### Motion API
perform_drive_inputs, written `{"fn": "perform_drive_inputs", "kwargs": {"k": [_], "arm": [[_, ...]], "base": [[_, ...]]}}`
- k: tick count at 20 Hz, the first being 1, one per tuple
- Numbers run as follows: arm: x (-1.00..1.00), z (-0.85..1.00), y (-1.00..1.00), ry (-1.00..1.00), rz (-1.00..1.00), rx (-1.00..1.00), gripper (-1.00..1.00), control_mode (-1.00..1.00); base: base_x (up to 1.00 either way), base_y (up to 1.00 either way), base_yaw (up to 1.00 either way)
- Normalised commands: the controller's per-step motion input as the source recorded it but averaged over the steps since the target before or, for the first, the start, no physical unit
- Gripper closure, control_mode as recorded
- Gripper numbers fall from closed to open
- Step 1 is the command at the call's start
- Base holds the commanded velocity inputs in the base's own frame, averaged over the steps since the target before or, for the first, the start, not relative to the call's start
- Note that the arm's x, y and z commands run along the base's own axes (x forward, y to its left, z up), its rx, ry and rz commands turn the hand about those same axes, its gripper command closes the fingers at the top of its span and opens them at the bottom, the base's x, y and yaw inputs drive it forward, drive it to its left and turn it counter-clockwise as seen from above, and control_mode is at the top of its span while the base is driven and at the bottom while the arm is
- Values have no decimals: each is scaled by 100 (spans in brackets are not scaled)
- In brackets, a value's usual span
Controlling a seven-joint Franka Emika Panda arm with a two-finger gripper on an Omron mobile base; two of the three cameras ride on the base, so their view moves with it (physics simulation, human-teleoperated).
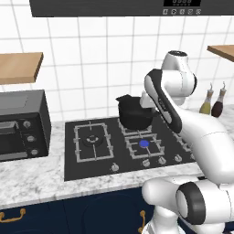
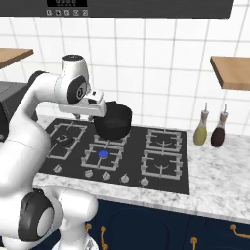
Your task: Turn off the front center burner of the stove.
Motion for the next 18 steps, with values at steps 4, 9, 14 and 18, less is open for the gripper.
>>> {"fn": "perform_drive_inputs", "kwargs": {"k": [4,9,14,18], "arm": [[-40,-38,7,6,0,-6,-100,-100],[-37,-98,40,23,-1,-17,-100,-100],[-2,-100,35,21,-2,-16,-100,-100],[47,-62,0,-13,0,-2,-100,-100]], "base": [[0,0,0],[0,0,0],[0,0,0],[0,0,0]]}}
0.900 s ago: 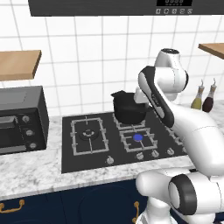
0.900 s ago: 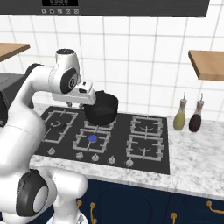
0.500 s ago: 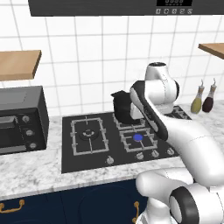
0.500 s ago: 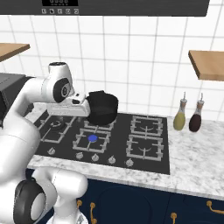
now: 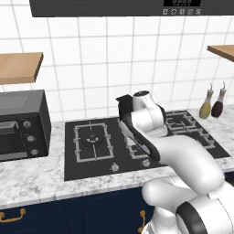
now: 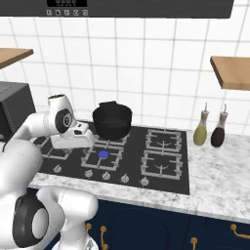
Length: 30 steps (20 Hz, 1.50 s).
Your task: Turn off the front center burner of the stove.
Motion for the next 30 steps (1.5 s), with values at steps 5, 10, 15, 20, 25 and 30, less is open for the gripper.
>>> {"fn": "perform_drive_inputs", "kwargs": {"k": [5,10,15,20,25,30], "arm": [[28,-99,-20,0,-1,17,-100,-100],[2,-68,-4,-3,-16,23,-100,-100],[9,-32,-5,-1,-33,14,-100,-100],[13,-17,-2,2,-19,0,-100,-100],[27,-20,-13,2,-22,0,-100,-100],[0,-2,-1,0,0,0,-100,-100]], "base": [[0,0,0],[0,0,0],[0,0,0],[0,0,0],[0,0,0],[0,0,0]]}}
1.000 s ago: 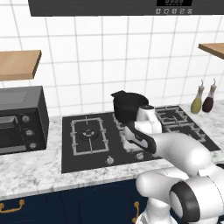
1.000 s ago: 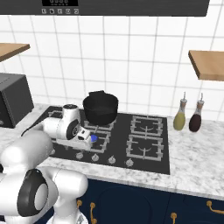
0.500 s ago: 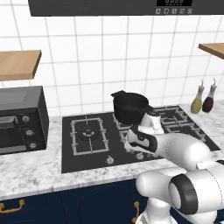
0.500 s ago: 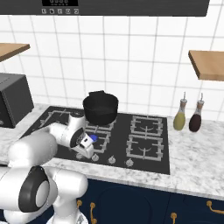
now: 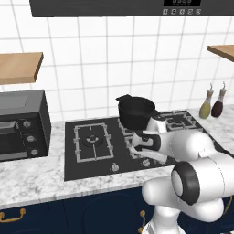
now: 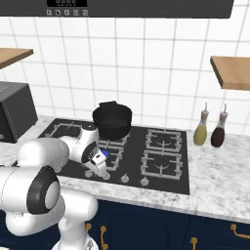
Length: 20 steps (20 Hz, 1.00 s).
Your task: Turn off the front center burner of the stove.
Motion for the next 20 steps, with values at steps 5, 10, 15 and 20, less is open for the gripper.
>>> {"fn": "perform_drive_inputs", "kwargs": {"k": [5,10,15,20], "arm": [[-9,-21,1,6,0,-2,100,-100],[0,-3,6,1,0,-1,100,-100],[-1,5,0,0,-7,0,100,-100],[-9,2,9,10,-46,0,100,-100]], "base": [[0,0,0],[0,0,0],[0,0,0],[0,0,0]]}}
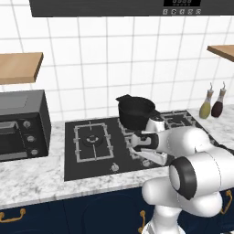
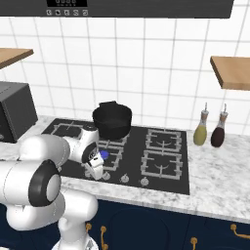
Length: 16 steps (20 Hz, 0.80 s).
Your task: Turn off the front center burner of the stove.
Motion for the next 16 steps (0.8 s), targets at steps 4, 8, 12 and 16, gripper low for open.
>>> {"fn": "perform_drive_inputs", "kwargs": {"k": [4,8,12,16], "arm": [[-5,0,50,19,-78,-2,100,-100],[0,-5,41,24,-88,-2,100,-100],[0,-15,11,22,-99,-1,100,-100],[0,-16,8,22,-100,-1,100,-100]], "base": [[0,0,0],[0,0,0],[0,0,0],[0,0,0]]}}
